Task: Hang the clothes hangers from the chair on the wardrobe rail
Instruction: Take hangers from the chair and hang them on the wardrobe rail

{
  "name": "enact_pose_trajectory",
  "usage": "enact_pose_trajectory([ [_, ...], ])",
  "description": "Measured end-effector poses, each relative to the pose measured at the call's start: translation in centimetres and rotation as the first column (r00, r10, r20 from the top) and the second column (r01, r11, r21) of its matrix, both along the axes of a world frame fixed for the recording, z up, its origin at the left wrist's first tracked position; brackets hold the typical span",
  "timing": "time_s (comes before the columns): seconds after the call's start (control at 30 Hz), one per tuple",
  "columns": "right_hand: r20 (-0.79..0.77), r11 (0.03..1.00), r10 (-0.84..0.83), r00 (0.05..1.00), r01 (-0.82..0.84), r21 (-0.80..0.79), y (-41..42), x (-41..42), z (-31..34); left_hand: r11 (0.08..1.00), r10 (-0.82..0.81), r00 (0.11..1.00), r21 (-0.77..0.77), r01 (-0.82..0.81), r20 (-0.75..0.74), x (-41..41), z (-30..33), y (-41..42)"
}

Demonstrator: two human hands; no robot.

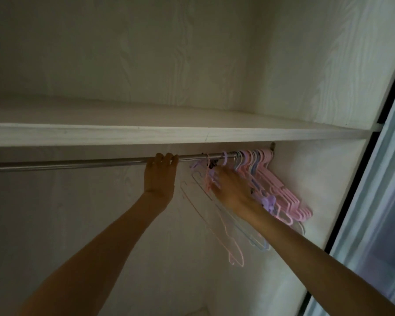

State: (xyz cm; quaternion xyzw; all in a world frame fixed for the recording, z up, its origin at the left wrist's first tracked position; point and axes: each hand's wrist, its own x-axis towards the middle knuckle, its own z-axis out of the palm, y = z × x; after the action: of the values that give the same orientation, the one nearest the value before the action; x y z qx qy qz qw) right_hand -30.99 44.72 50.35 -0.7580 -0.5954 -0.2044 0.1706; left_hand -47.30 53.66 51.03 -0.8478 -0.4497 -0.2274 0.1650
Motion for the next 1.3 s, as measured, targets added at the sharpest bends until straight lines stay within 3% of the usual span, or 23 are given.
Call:
enact_pose_trajectory([
  [0.03,0.012,0.996,0.057,0.998,-0.058,0.073,0.6,0.2,0.8,1.0,0.003,1.0,-0.012,-0.003,0.003,0.1,-0.1,-0.2],
  [0.1,0.037,0.991,0.113,0.993,-0.115,0.07,2.5,0.7,2.1,1.0,0.005,1.0,-0.011,-0.004,0.002,0.2,-0.3,-0.3],
  [0.2,0.069,0.997,0.075,0.995,-0.073,-0.034,5.5,1.7,2.2,1.0,0.006,1.0,0.005,-0.006,-0.017,0.2,-0.4,-0.3],
  [0.5,0.233,0.999,-0.011,0.972,-0.001,0.05,5.4,6.7,1.9,1.0,0.007,0.999,0.024,-0.006,-0.033,0.1,-0.8,0.1],
  [0.77,0.194,0.996,-0.087,0.977,0.083,0.028,4.8,7.5,2.8,1.0,-0.004,0.998,0.003,0.004,-0.055,0.0,-0.9,0.3],
  [0.87,0.165,0.998,-0.059,0.984,0.053,0.04,3.7,7.1,3.0,1.0,-0.018,0.997,-0.006,0.018,-0.071,-0.2,-0.7,0.1],
  [0.97,0.142,0.997,-0.001,0.99,-0.011,0.081,1.3,6.8,2.5,0.998,-0.057,0.998,-0.013,0.057,0.01,-0.8,-1.0,0.0],
  [1.07,0.203,0.987,0.052,0.978,-0.081,0.137,-2.6,6.9,1.3,0.971,-0.172,0.979,0.189,0.149,0.111,-0.6,-2.7,-1.2],
  [1.13,0.22,0.984,0.065,0.973,-0.099,0.145,-5.9,6.9,0.0,0.935,-0.301,0.937,0.246,0.255,0.176,0.6,-4.6,-3.3],
  [1.3,0.151,0.988,0.001,0.989,-0.024,0.154,-16.4,7.5,-4.7,0.883,-0.416,0.878,-0.124,0.452,0.238,5.6,-8.5,-11.7],
])
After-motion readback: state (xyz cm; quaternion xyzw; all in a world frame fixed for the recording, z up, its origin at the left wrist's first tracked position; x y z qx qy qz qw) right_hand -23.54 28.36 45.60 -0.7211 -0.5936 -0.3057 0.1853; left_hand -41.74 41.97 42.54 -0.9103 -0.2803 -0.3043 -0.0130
